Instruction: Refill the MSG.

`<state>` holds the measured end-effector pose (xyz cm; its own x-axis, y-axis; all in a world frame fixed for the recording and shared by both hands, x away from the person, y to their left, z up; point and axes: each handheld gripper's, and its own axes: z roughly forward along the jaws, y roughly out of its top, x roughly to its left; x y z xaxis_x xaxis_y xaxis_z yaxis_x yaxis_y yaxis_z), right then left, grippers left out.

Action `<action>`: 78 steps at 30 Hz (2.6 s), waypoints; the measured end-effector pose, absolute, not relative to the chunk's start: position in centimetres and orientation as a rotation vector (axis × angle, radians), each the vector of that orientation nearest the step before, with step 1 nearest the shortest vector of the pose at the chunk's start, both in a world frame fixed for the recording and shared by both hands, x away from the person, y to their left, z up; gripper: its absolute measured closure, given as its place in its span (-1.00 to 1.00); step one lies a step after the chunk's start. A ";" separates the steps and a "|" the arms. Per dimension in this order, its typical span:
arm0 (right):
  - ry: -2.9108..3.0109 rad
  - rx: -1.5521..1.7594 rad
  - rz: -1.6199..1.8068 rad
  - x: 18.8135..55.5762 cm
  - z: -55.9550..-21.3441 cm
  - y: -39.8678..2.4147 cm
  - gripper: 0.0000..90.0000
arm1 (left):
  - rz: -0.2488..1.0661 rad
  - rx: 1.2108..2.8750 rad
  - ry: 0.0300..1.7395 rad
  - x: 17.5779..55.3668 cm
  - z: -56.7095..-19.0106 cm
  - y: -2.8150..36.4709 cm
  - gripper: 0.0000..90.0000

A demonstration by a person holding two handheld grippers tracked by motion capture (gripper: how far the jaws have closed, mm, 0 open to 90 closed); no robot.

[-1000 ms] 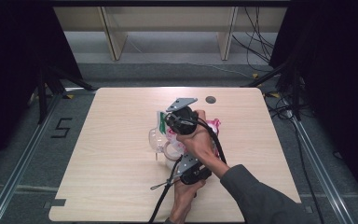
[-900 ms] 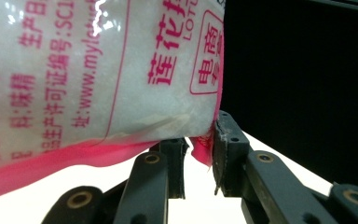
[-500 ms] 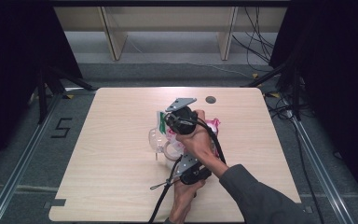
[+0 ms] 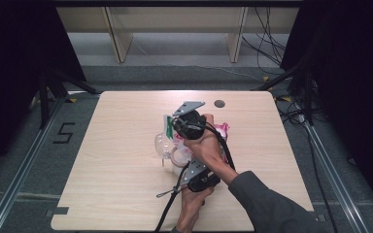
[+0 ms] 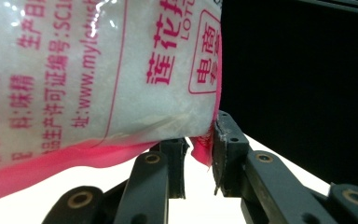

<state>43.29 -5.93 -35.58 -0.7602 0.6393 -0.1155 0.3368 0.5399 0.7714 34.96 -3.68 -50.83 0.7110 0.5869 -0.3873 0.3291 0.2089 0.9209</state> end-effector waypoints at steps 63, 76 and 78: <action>2.393 0.810 1.077 43.1 -35.8 -5.5 1.00 | 0.207 1.384 0.826 35.0 -50.8 -3.6 0.69; 2.401 0.775 1.045 43.0 -35.8 -5.5 1.00 | 0.211 1.385 0.829 34.9 -50.7 -3.6 0.69; 2.395 0.780 1.058 43.0 -35.6 -5.5 1.00 | 0.206 1.380 0.827 35.0 -50.7 -3.6 0.69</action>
